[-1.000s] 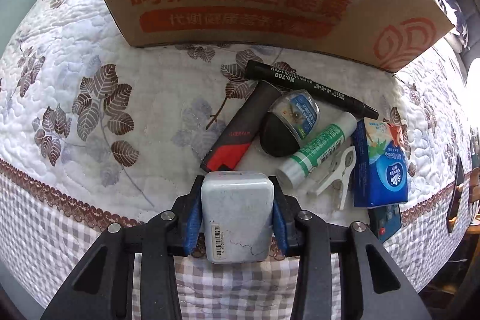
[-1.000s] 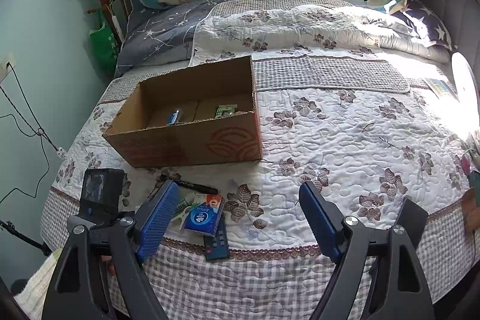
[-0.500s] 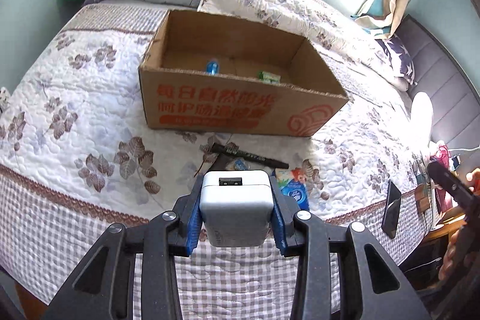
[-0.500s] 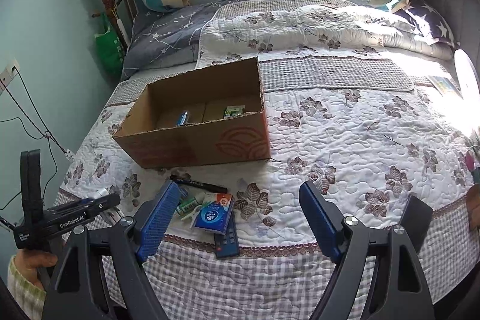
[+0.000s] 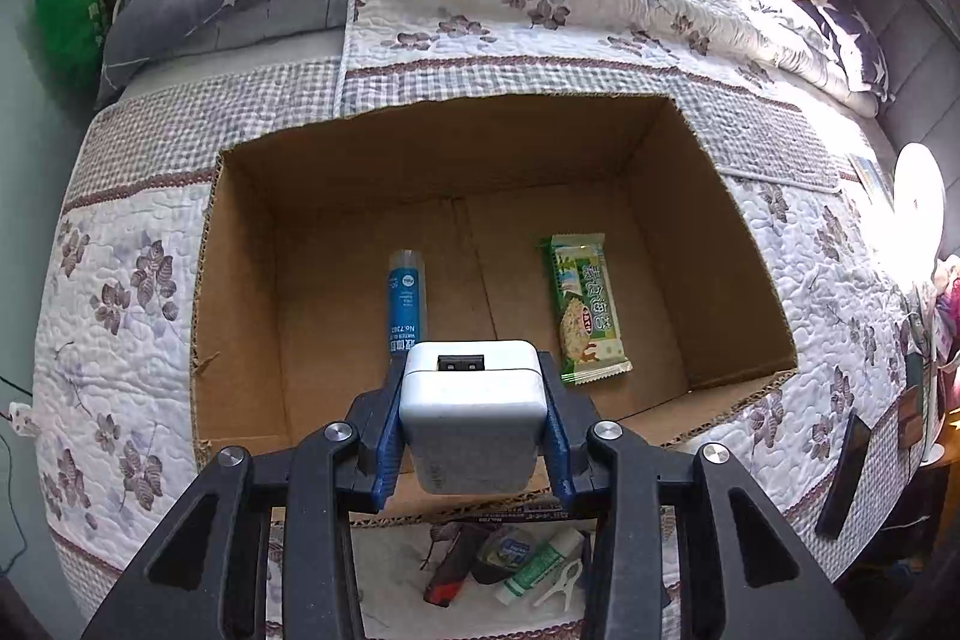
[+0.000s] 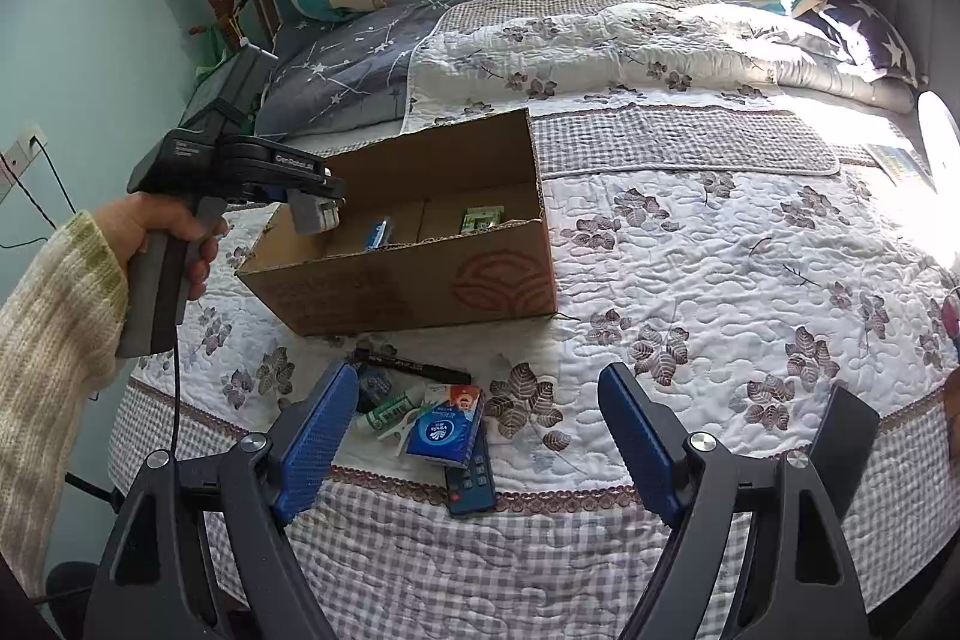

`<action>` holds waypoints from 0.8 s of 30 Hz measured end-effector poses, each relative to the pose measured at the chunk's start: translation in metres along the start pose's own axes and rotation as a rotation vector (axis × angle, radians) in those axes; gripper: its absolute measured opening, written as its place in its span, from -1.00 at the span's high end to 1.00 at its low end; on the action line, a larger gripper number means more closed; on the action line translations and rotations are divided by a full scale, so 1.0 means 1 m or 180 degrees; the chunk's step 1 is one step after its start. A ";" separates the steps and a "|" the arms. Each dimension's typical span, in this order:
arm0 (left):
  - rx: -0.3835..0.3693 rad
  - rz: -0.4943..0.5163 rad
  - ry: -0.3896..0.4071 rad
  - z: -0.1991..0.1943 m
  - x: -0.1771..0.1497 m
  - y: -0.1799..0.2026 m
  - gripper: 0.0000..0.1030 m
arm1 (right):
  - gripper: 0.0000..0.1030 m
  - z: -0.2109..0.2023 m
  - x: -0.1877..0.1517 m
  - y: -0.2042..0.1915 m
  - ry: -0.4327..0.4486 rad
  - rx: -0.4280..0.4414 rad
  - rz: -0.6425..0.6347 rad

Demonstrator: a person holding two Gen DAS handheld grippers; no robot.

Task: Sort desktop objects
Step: 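Grasp the white charger with the left gripper and place it in the box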

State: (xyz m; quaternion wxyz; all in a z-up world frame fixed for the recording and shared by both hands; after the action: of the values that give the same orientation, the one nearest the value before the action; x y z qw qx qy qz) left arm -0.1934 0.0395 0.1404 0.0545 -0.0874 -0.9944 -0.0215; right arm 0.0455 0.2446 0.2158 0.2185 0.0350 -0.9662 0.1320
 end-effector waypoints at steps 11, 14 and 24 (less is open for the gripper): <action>0.0222 0.0037 -0.0685 0.092 0.039 0.018 -1.00 | -0.61 -0.001 0.002 -0.001 -0.0021 0.0125 -0.0009; 0.0134 -0.0056 -0.0532 0.091 0.039 0.014 -1.00 | -0.61 0.000 0.002 0.000 -0.0026 0.0100 -0.0003; -0.0124 -0.0011 0.0697 -0.043 -0.069 -0.002 -1.00 | -0.61 0.009 0.005 0.016 -0.0044 -0.0126 0.0135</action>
State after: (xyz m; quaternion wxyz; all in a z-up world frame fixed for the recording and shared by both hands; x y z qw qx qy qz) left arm -0.1217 0.0230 0.1755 0.1610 -0.0838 -0.9821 -0.0503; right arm 0.0356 0.2576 0.2062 0.2096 0.0110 -0.9707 0.1173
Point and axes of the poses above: each gripper's, at about its wrist camera, not at the fingertips, and z roughly the way its jaws point, y to its right, x to its top, the point moved 1 cm from there along z, roughly the way its jaws point, and after that the axes turned 13 degrees about -y, right-handed, at the moved point
